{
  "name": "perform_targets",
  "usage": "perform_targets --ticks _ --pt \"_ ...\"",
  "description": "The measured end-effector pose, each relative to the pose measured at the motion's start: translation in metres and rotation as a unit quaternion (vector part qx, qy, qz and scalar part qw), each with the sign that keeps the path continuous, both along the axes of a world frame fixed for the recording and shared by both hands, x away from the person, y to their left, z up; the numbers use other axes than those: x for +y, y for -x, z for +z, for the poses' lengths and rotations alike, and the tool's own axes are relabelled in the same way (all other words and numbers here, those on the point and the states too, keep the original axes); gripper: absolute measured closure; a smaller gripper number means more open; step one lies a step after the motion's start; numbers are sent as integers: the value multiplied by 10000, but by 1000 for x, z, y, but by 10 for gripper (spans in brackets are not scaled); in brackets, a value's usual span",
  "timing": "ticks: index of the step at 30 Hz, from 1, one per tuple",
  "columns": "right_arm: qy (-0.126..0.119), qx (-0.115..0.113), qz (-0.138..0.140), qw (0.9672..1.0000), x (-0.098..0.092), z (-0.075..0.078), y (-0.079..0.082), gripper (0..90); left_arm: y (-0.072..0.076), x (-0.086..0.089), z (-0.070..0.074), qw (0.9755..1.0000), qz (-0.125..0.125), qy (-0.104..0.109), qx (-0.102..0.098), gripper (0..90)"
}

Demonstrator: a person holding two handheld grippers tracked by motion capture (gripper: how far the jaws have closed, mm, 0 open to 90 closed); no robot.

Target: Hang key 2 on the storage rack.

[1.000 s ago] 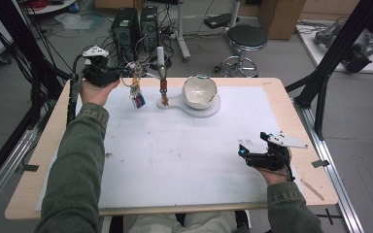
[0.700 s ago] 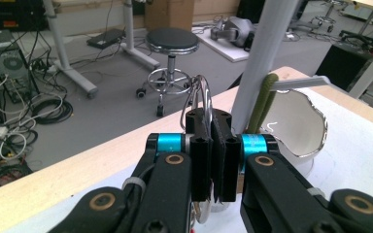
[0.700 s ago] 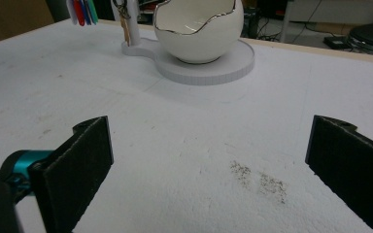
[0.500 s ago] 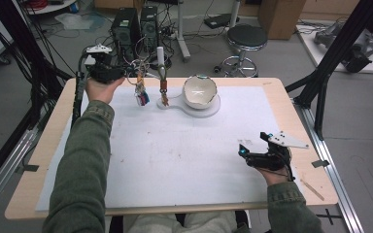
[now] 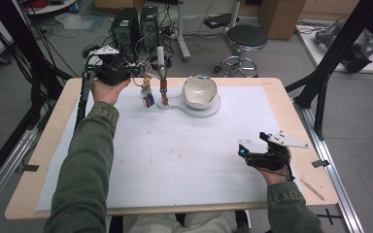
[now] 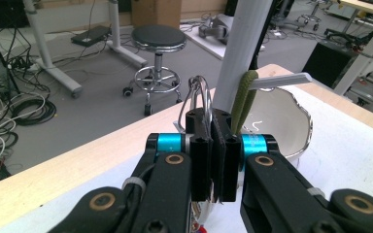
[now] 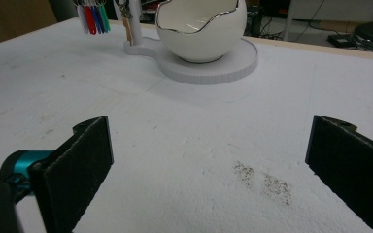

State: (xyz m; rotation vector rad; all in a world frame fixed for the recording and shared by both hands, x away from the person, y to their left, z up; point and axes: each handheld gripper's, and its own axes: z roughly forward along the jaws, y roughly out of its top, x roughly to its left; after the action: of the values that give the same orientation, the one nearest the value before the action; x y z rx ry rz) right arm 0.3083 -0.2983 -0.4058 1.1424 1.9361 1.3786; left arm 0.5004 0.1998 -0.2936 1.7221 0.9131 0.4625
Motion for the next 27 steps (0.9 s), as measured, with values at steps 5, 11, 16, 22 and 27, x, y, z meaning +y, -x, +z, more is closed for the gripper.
perform_targets --ticks 5,11,16,22,27 --pt "-14 6 -7 10000 0 0 0 21 0 -5 -2 10000 -55 -41 8 869" --pt "-23 9 6 10000 0 0 0 21 -1 -10 -4 9999 -103 -22 6 869" --pt "-15 3 11 10000 -1 0 0 21 0 -11 -4 9999 -74 -115 4 869" --pt "-9 13 -3 10000 0 0 -1 21 -1 -13 -6 9998 -70 -200 14 868" --pt "-3 21 3 10000 0 -1 -1 21 -2 -14 -7 9995 -45 -305 23 868"
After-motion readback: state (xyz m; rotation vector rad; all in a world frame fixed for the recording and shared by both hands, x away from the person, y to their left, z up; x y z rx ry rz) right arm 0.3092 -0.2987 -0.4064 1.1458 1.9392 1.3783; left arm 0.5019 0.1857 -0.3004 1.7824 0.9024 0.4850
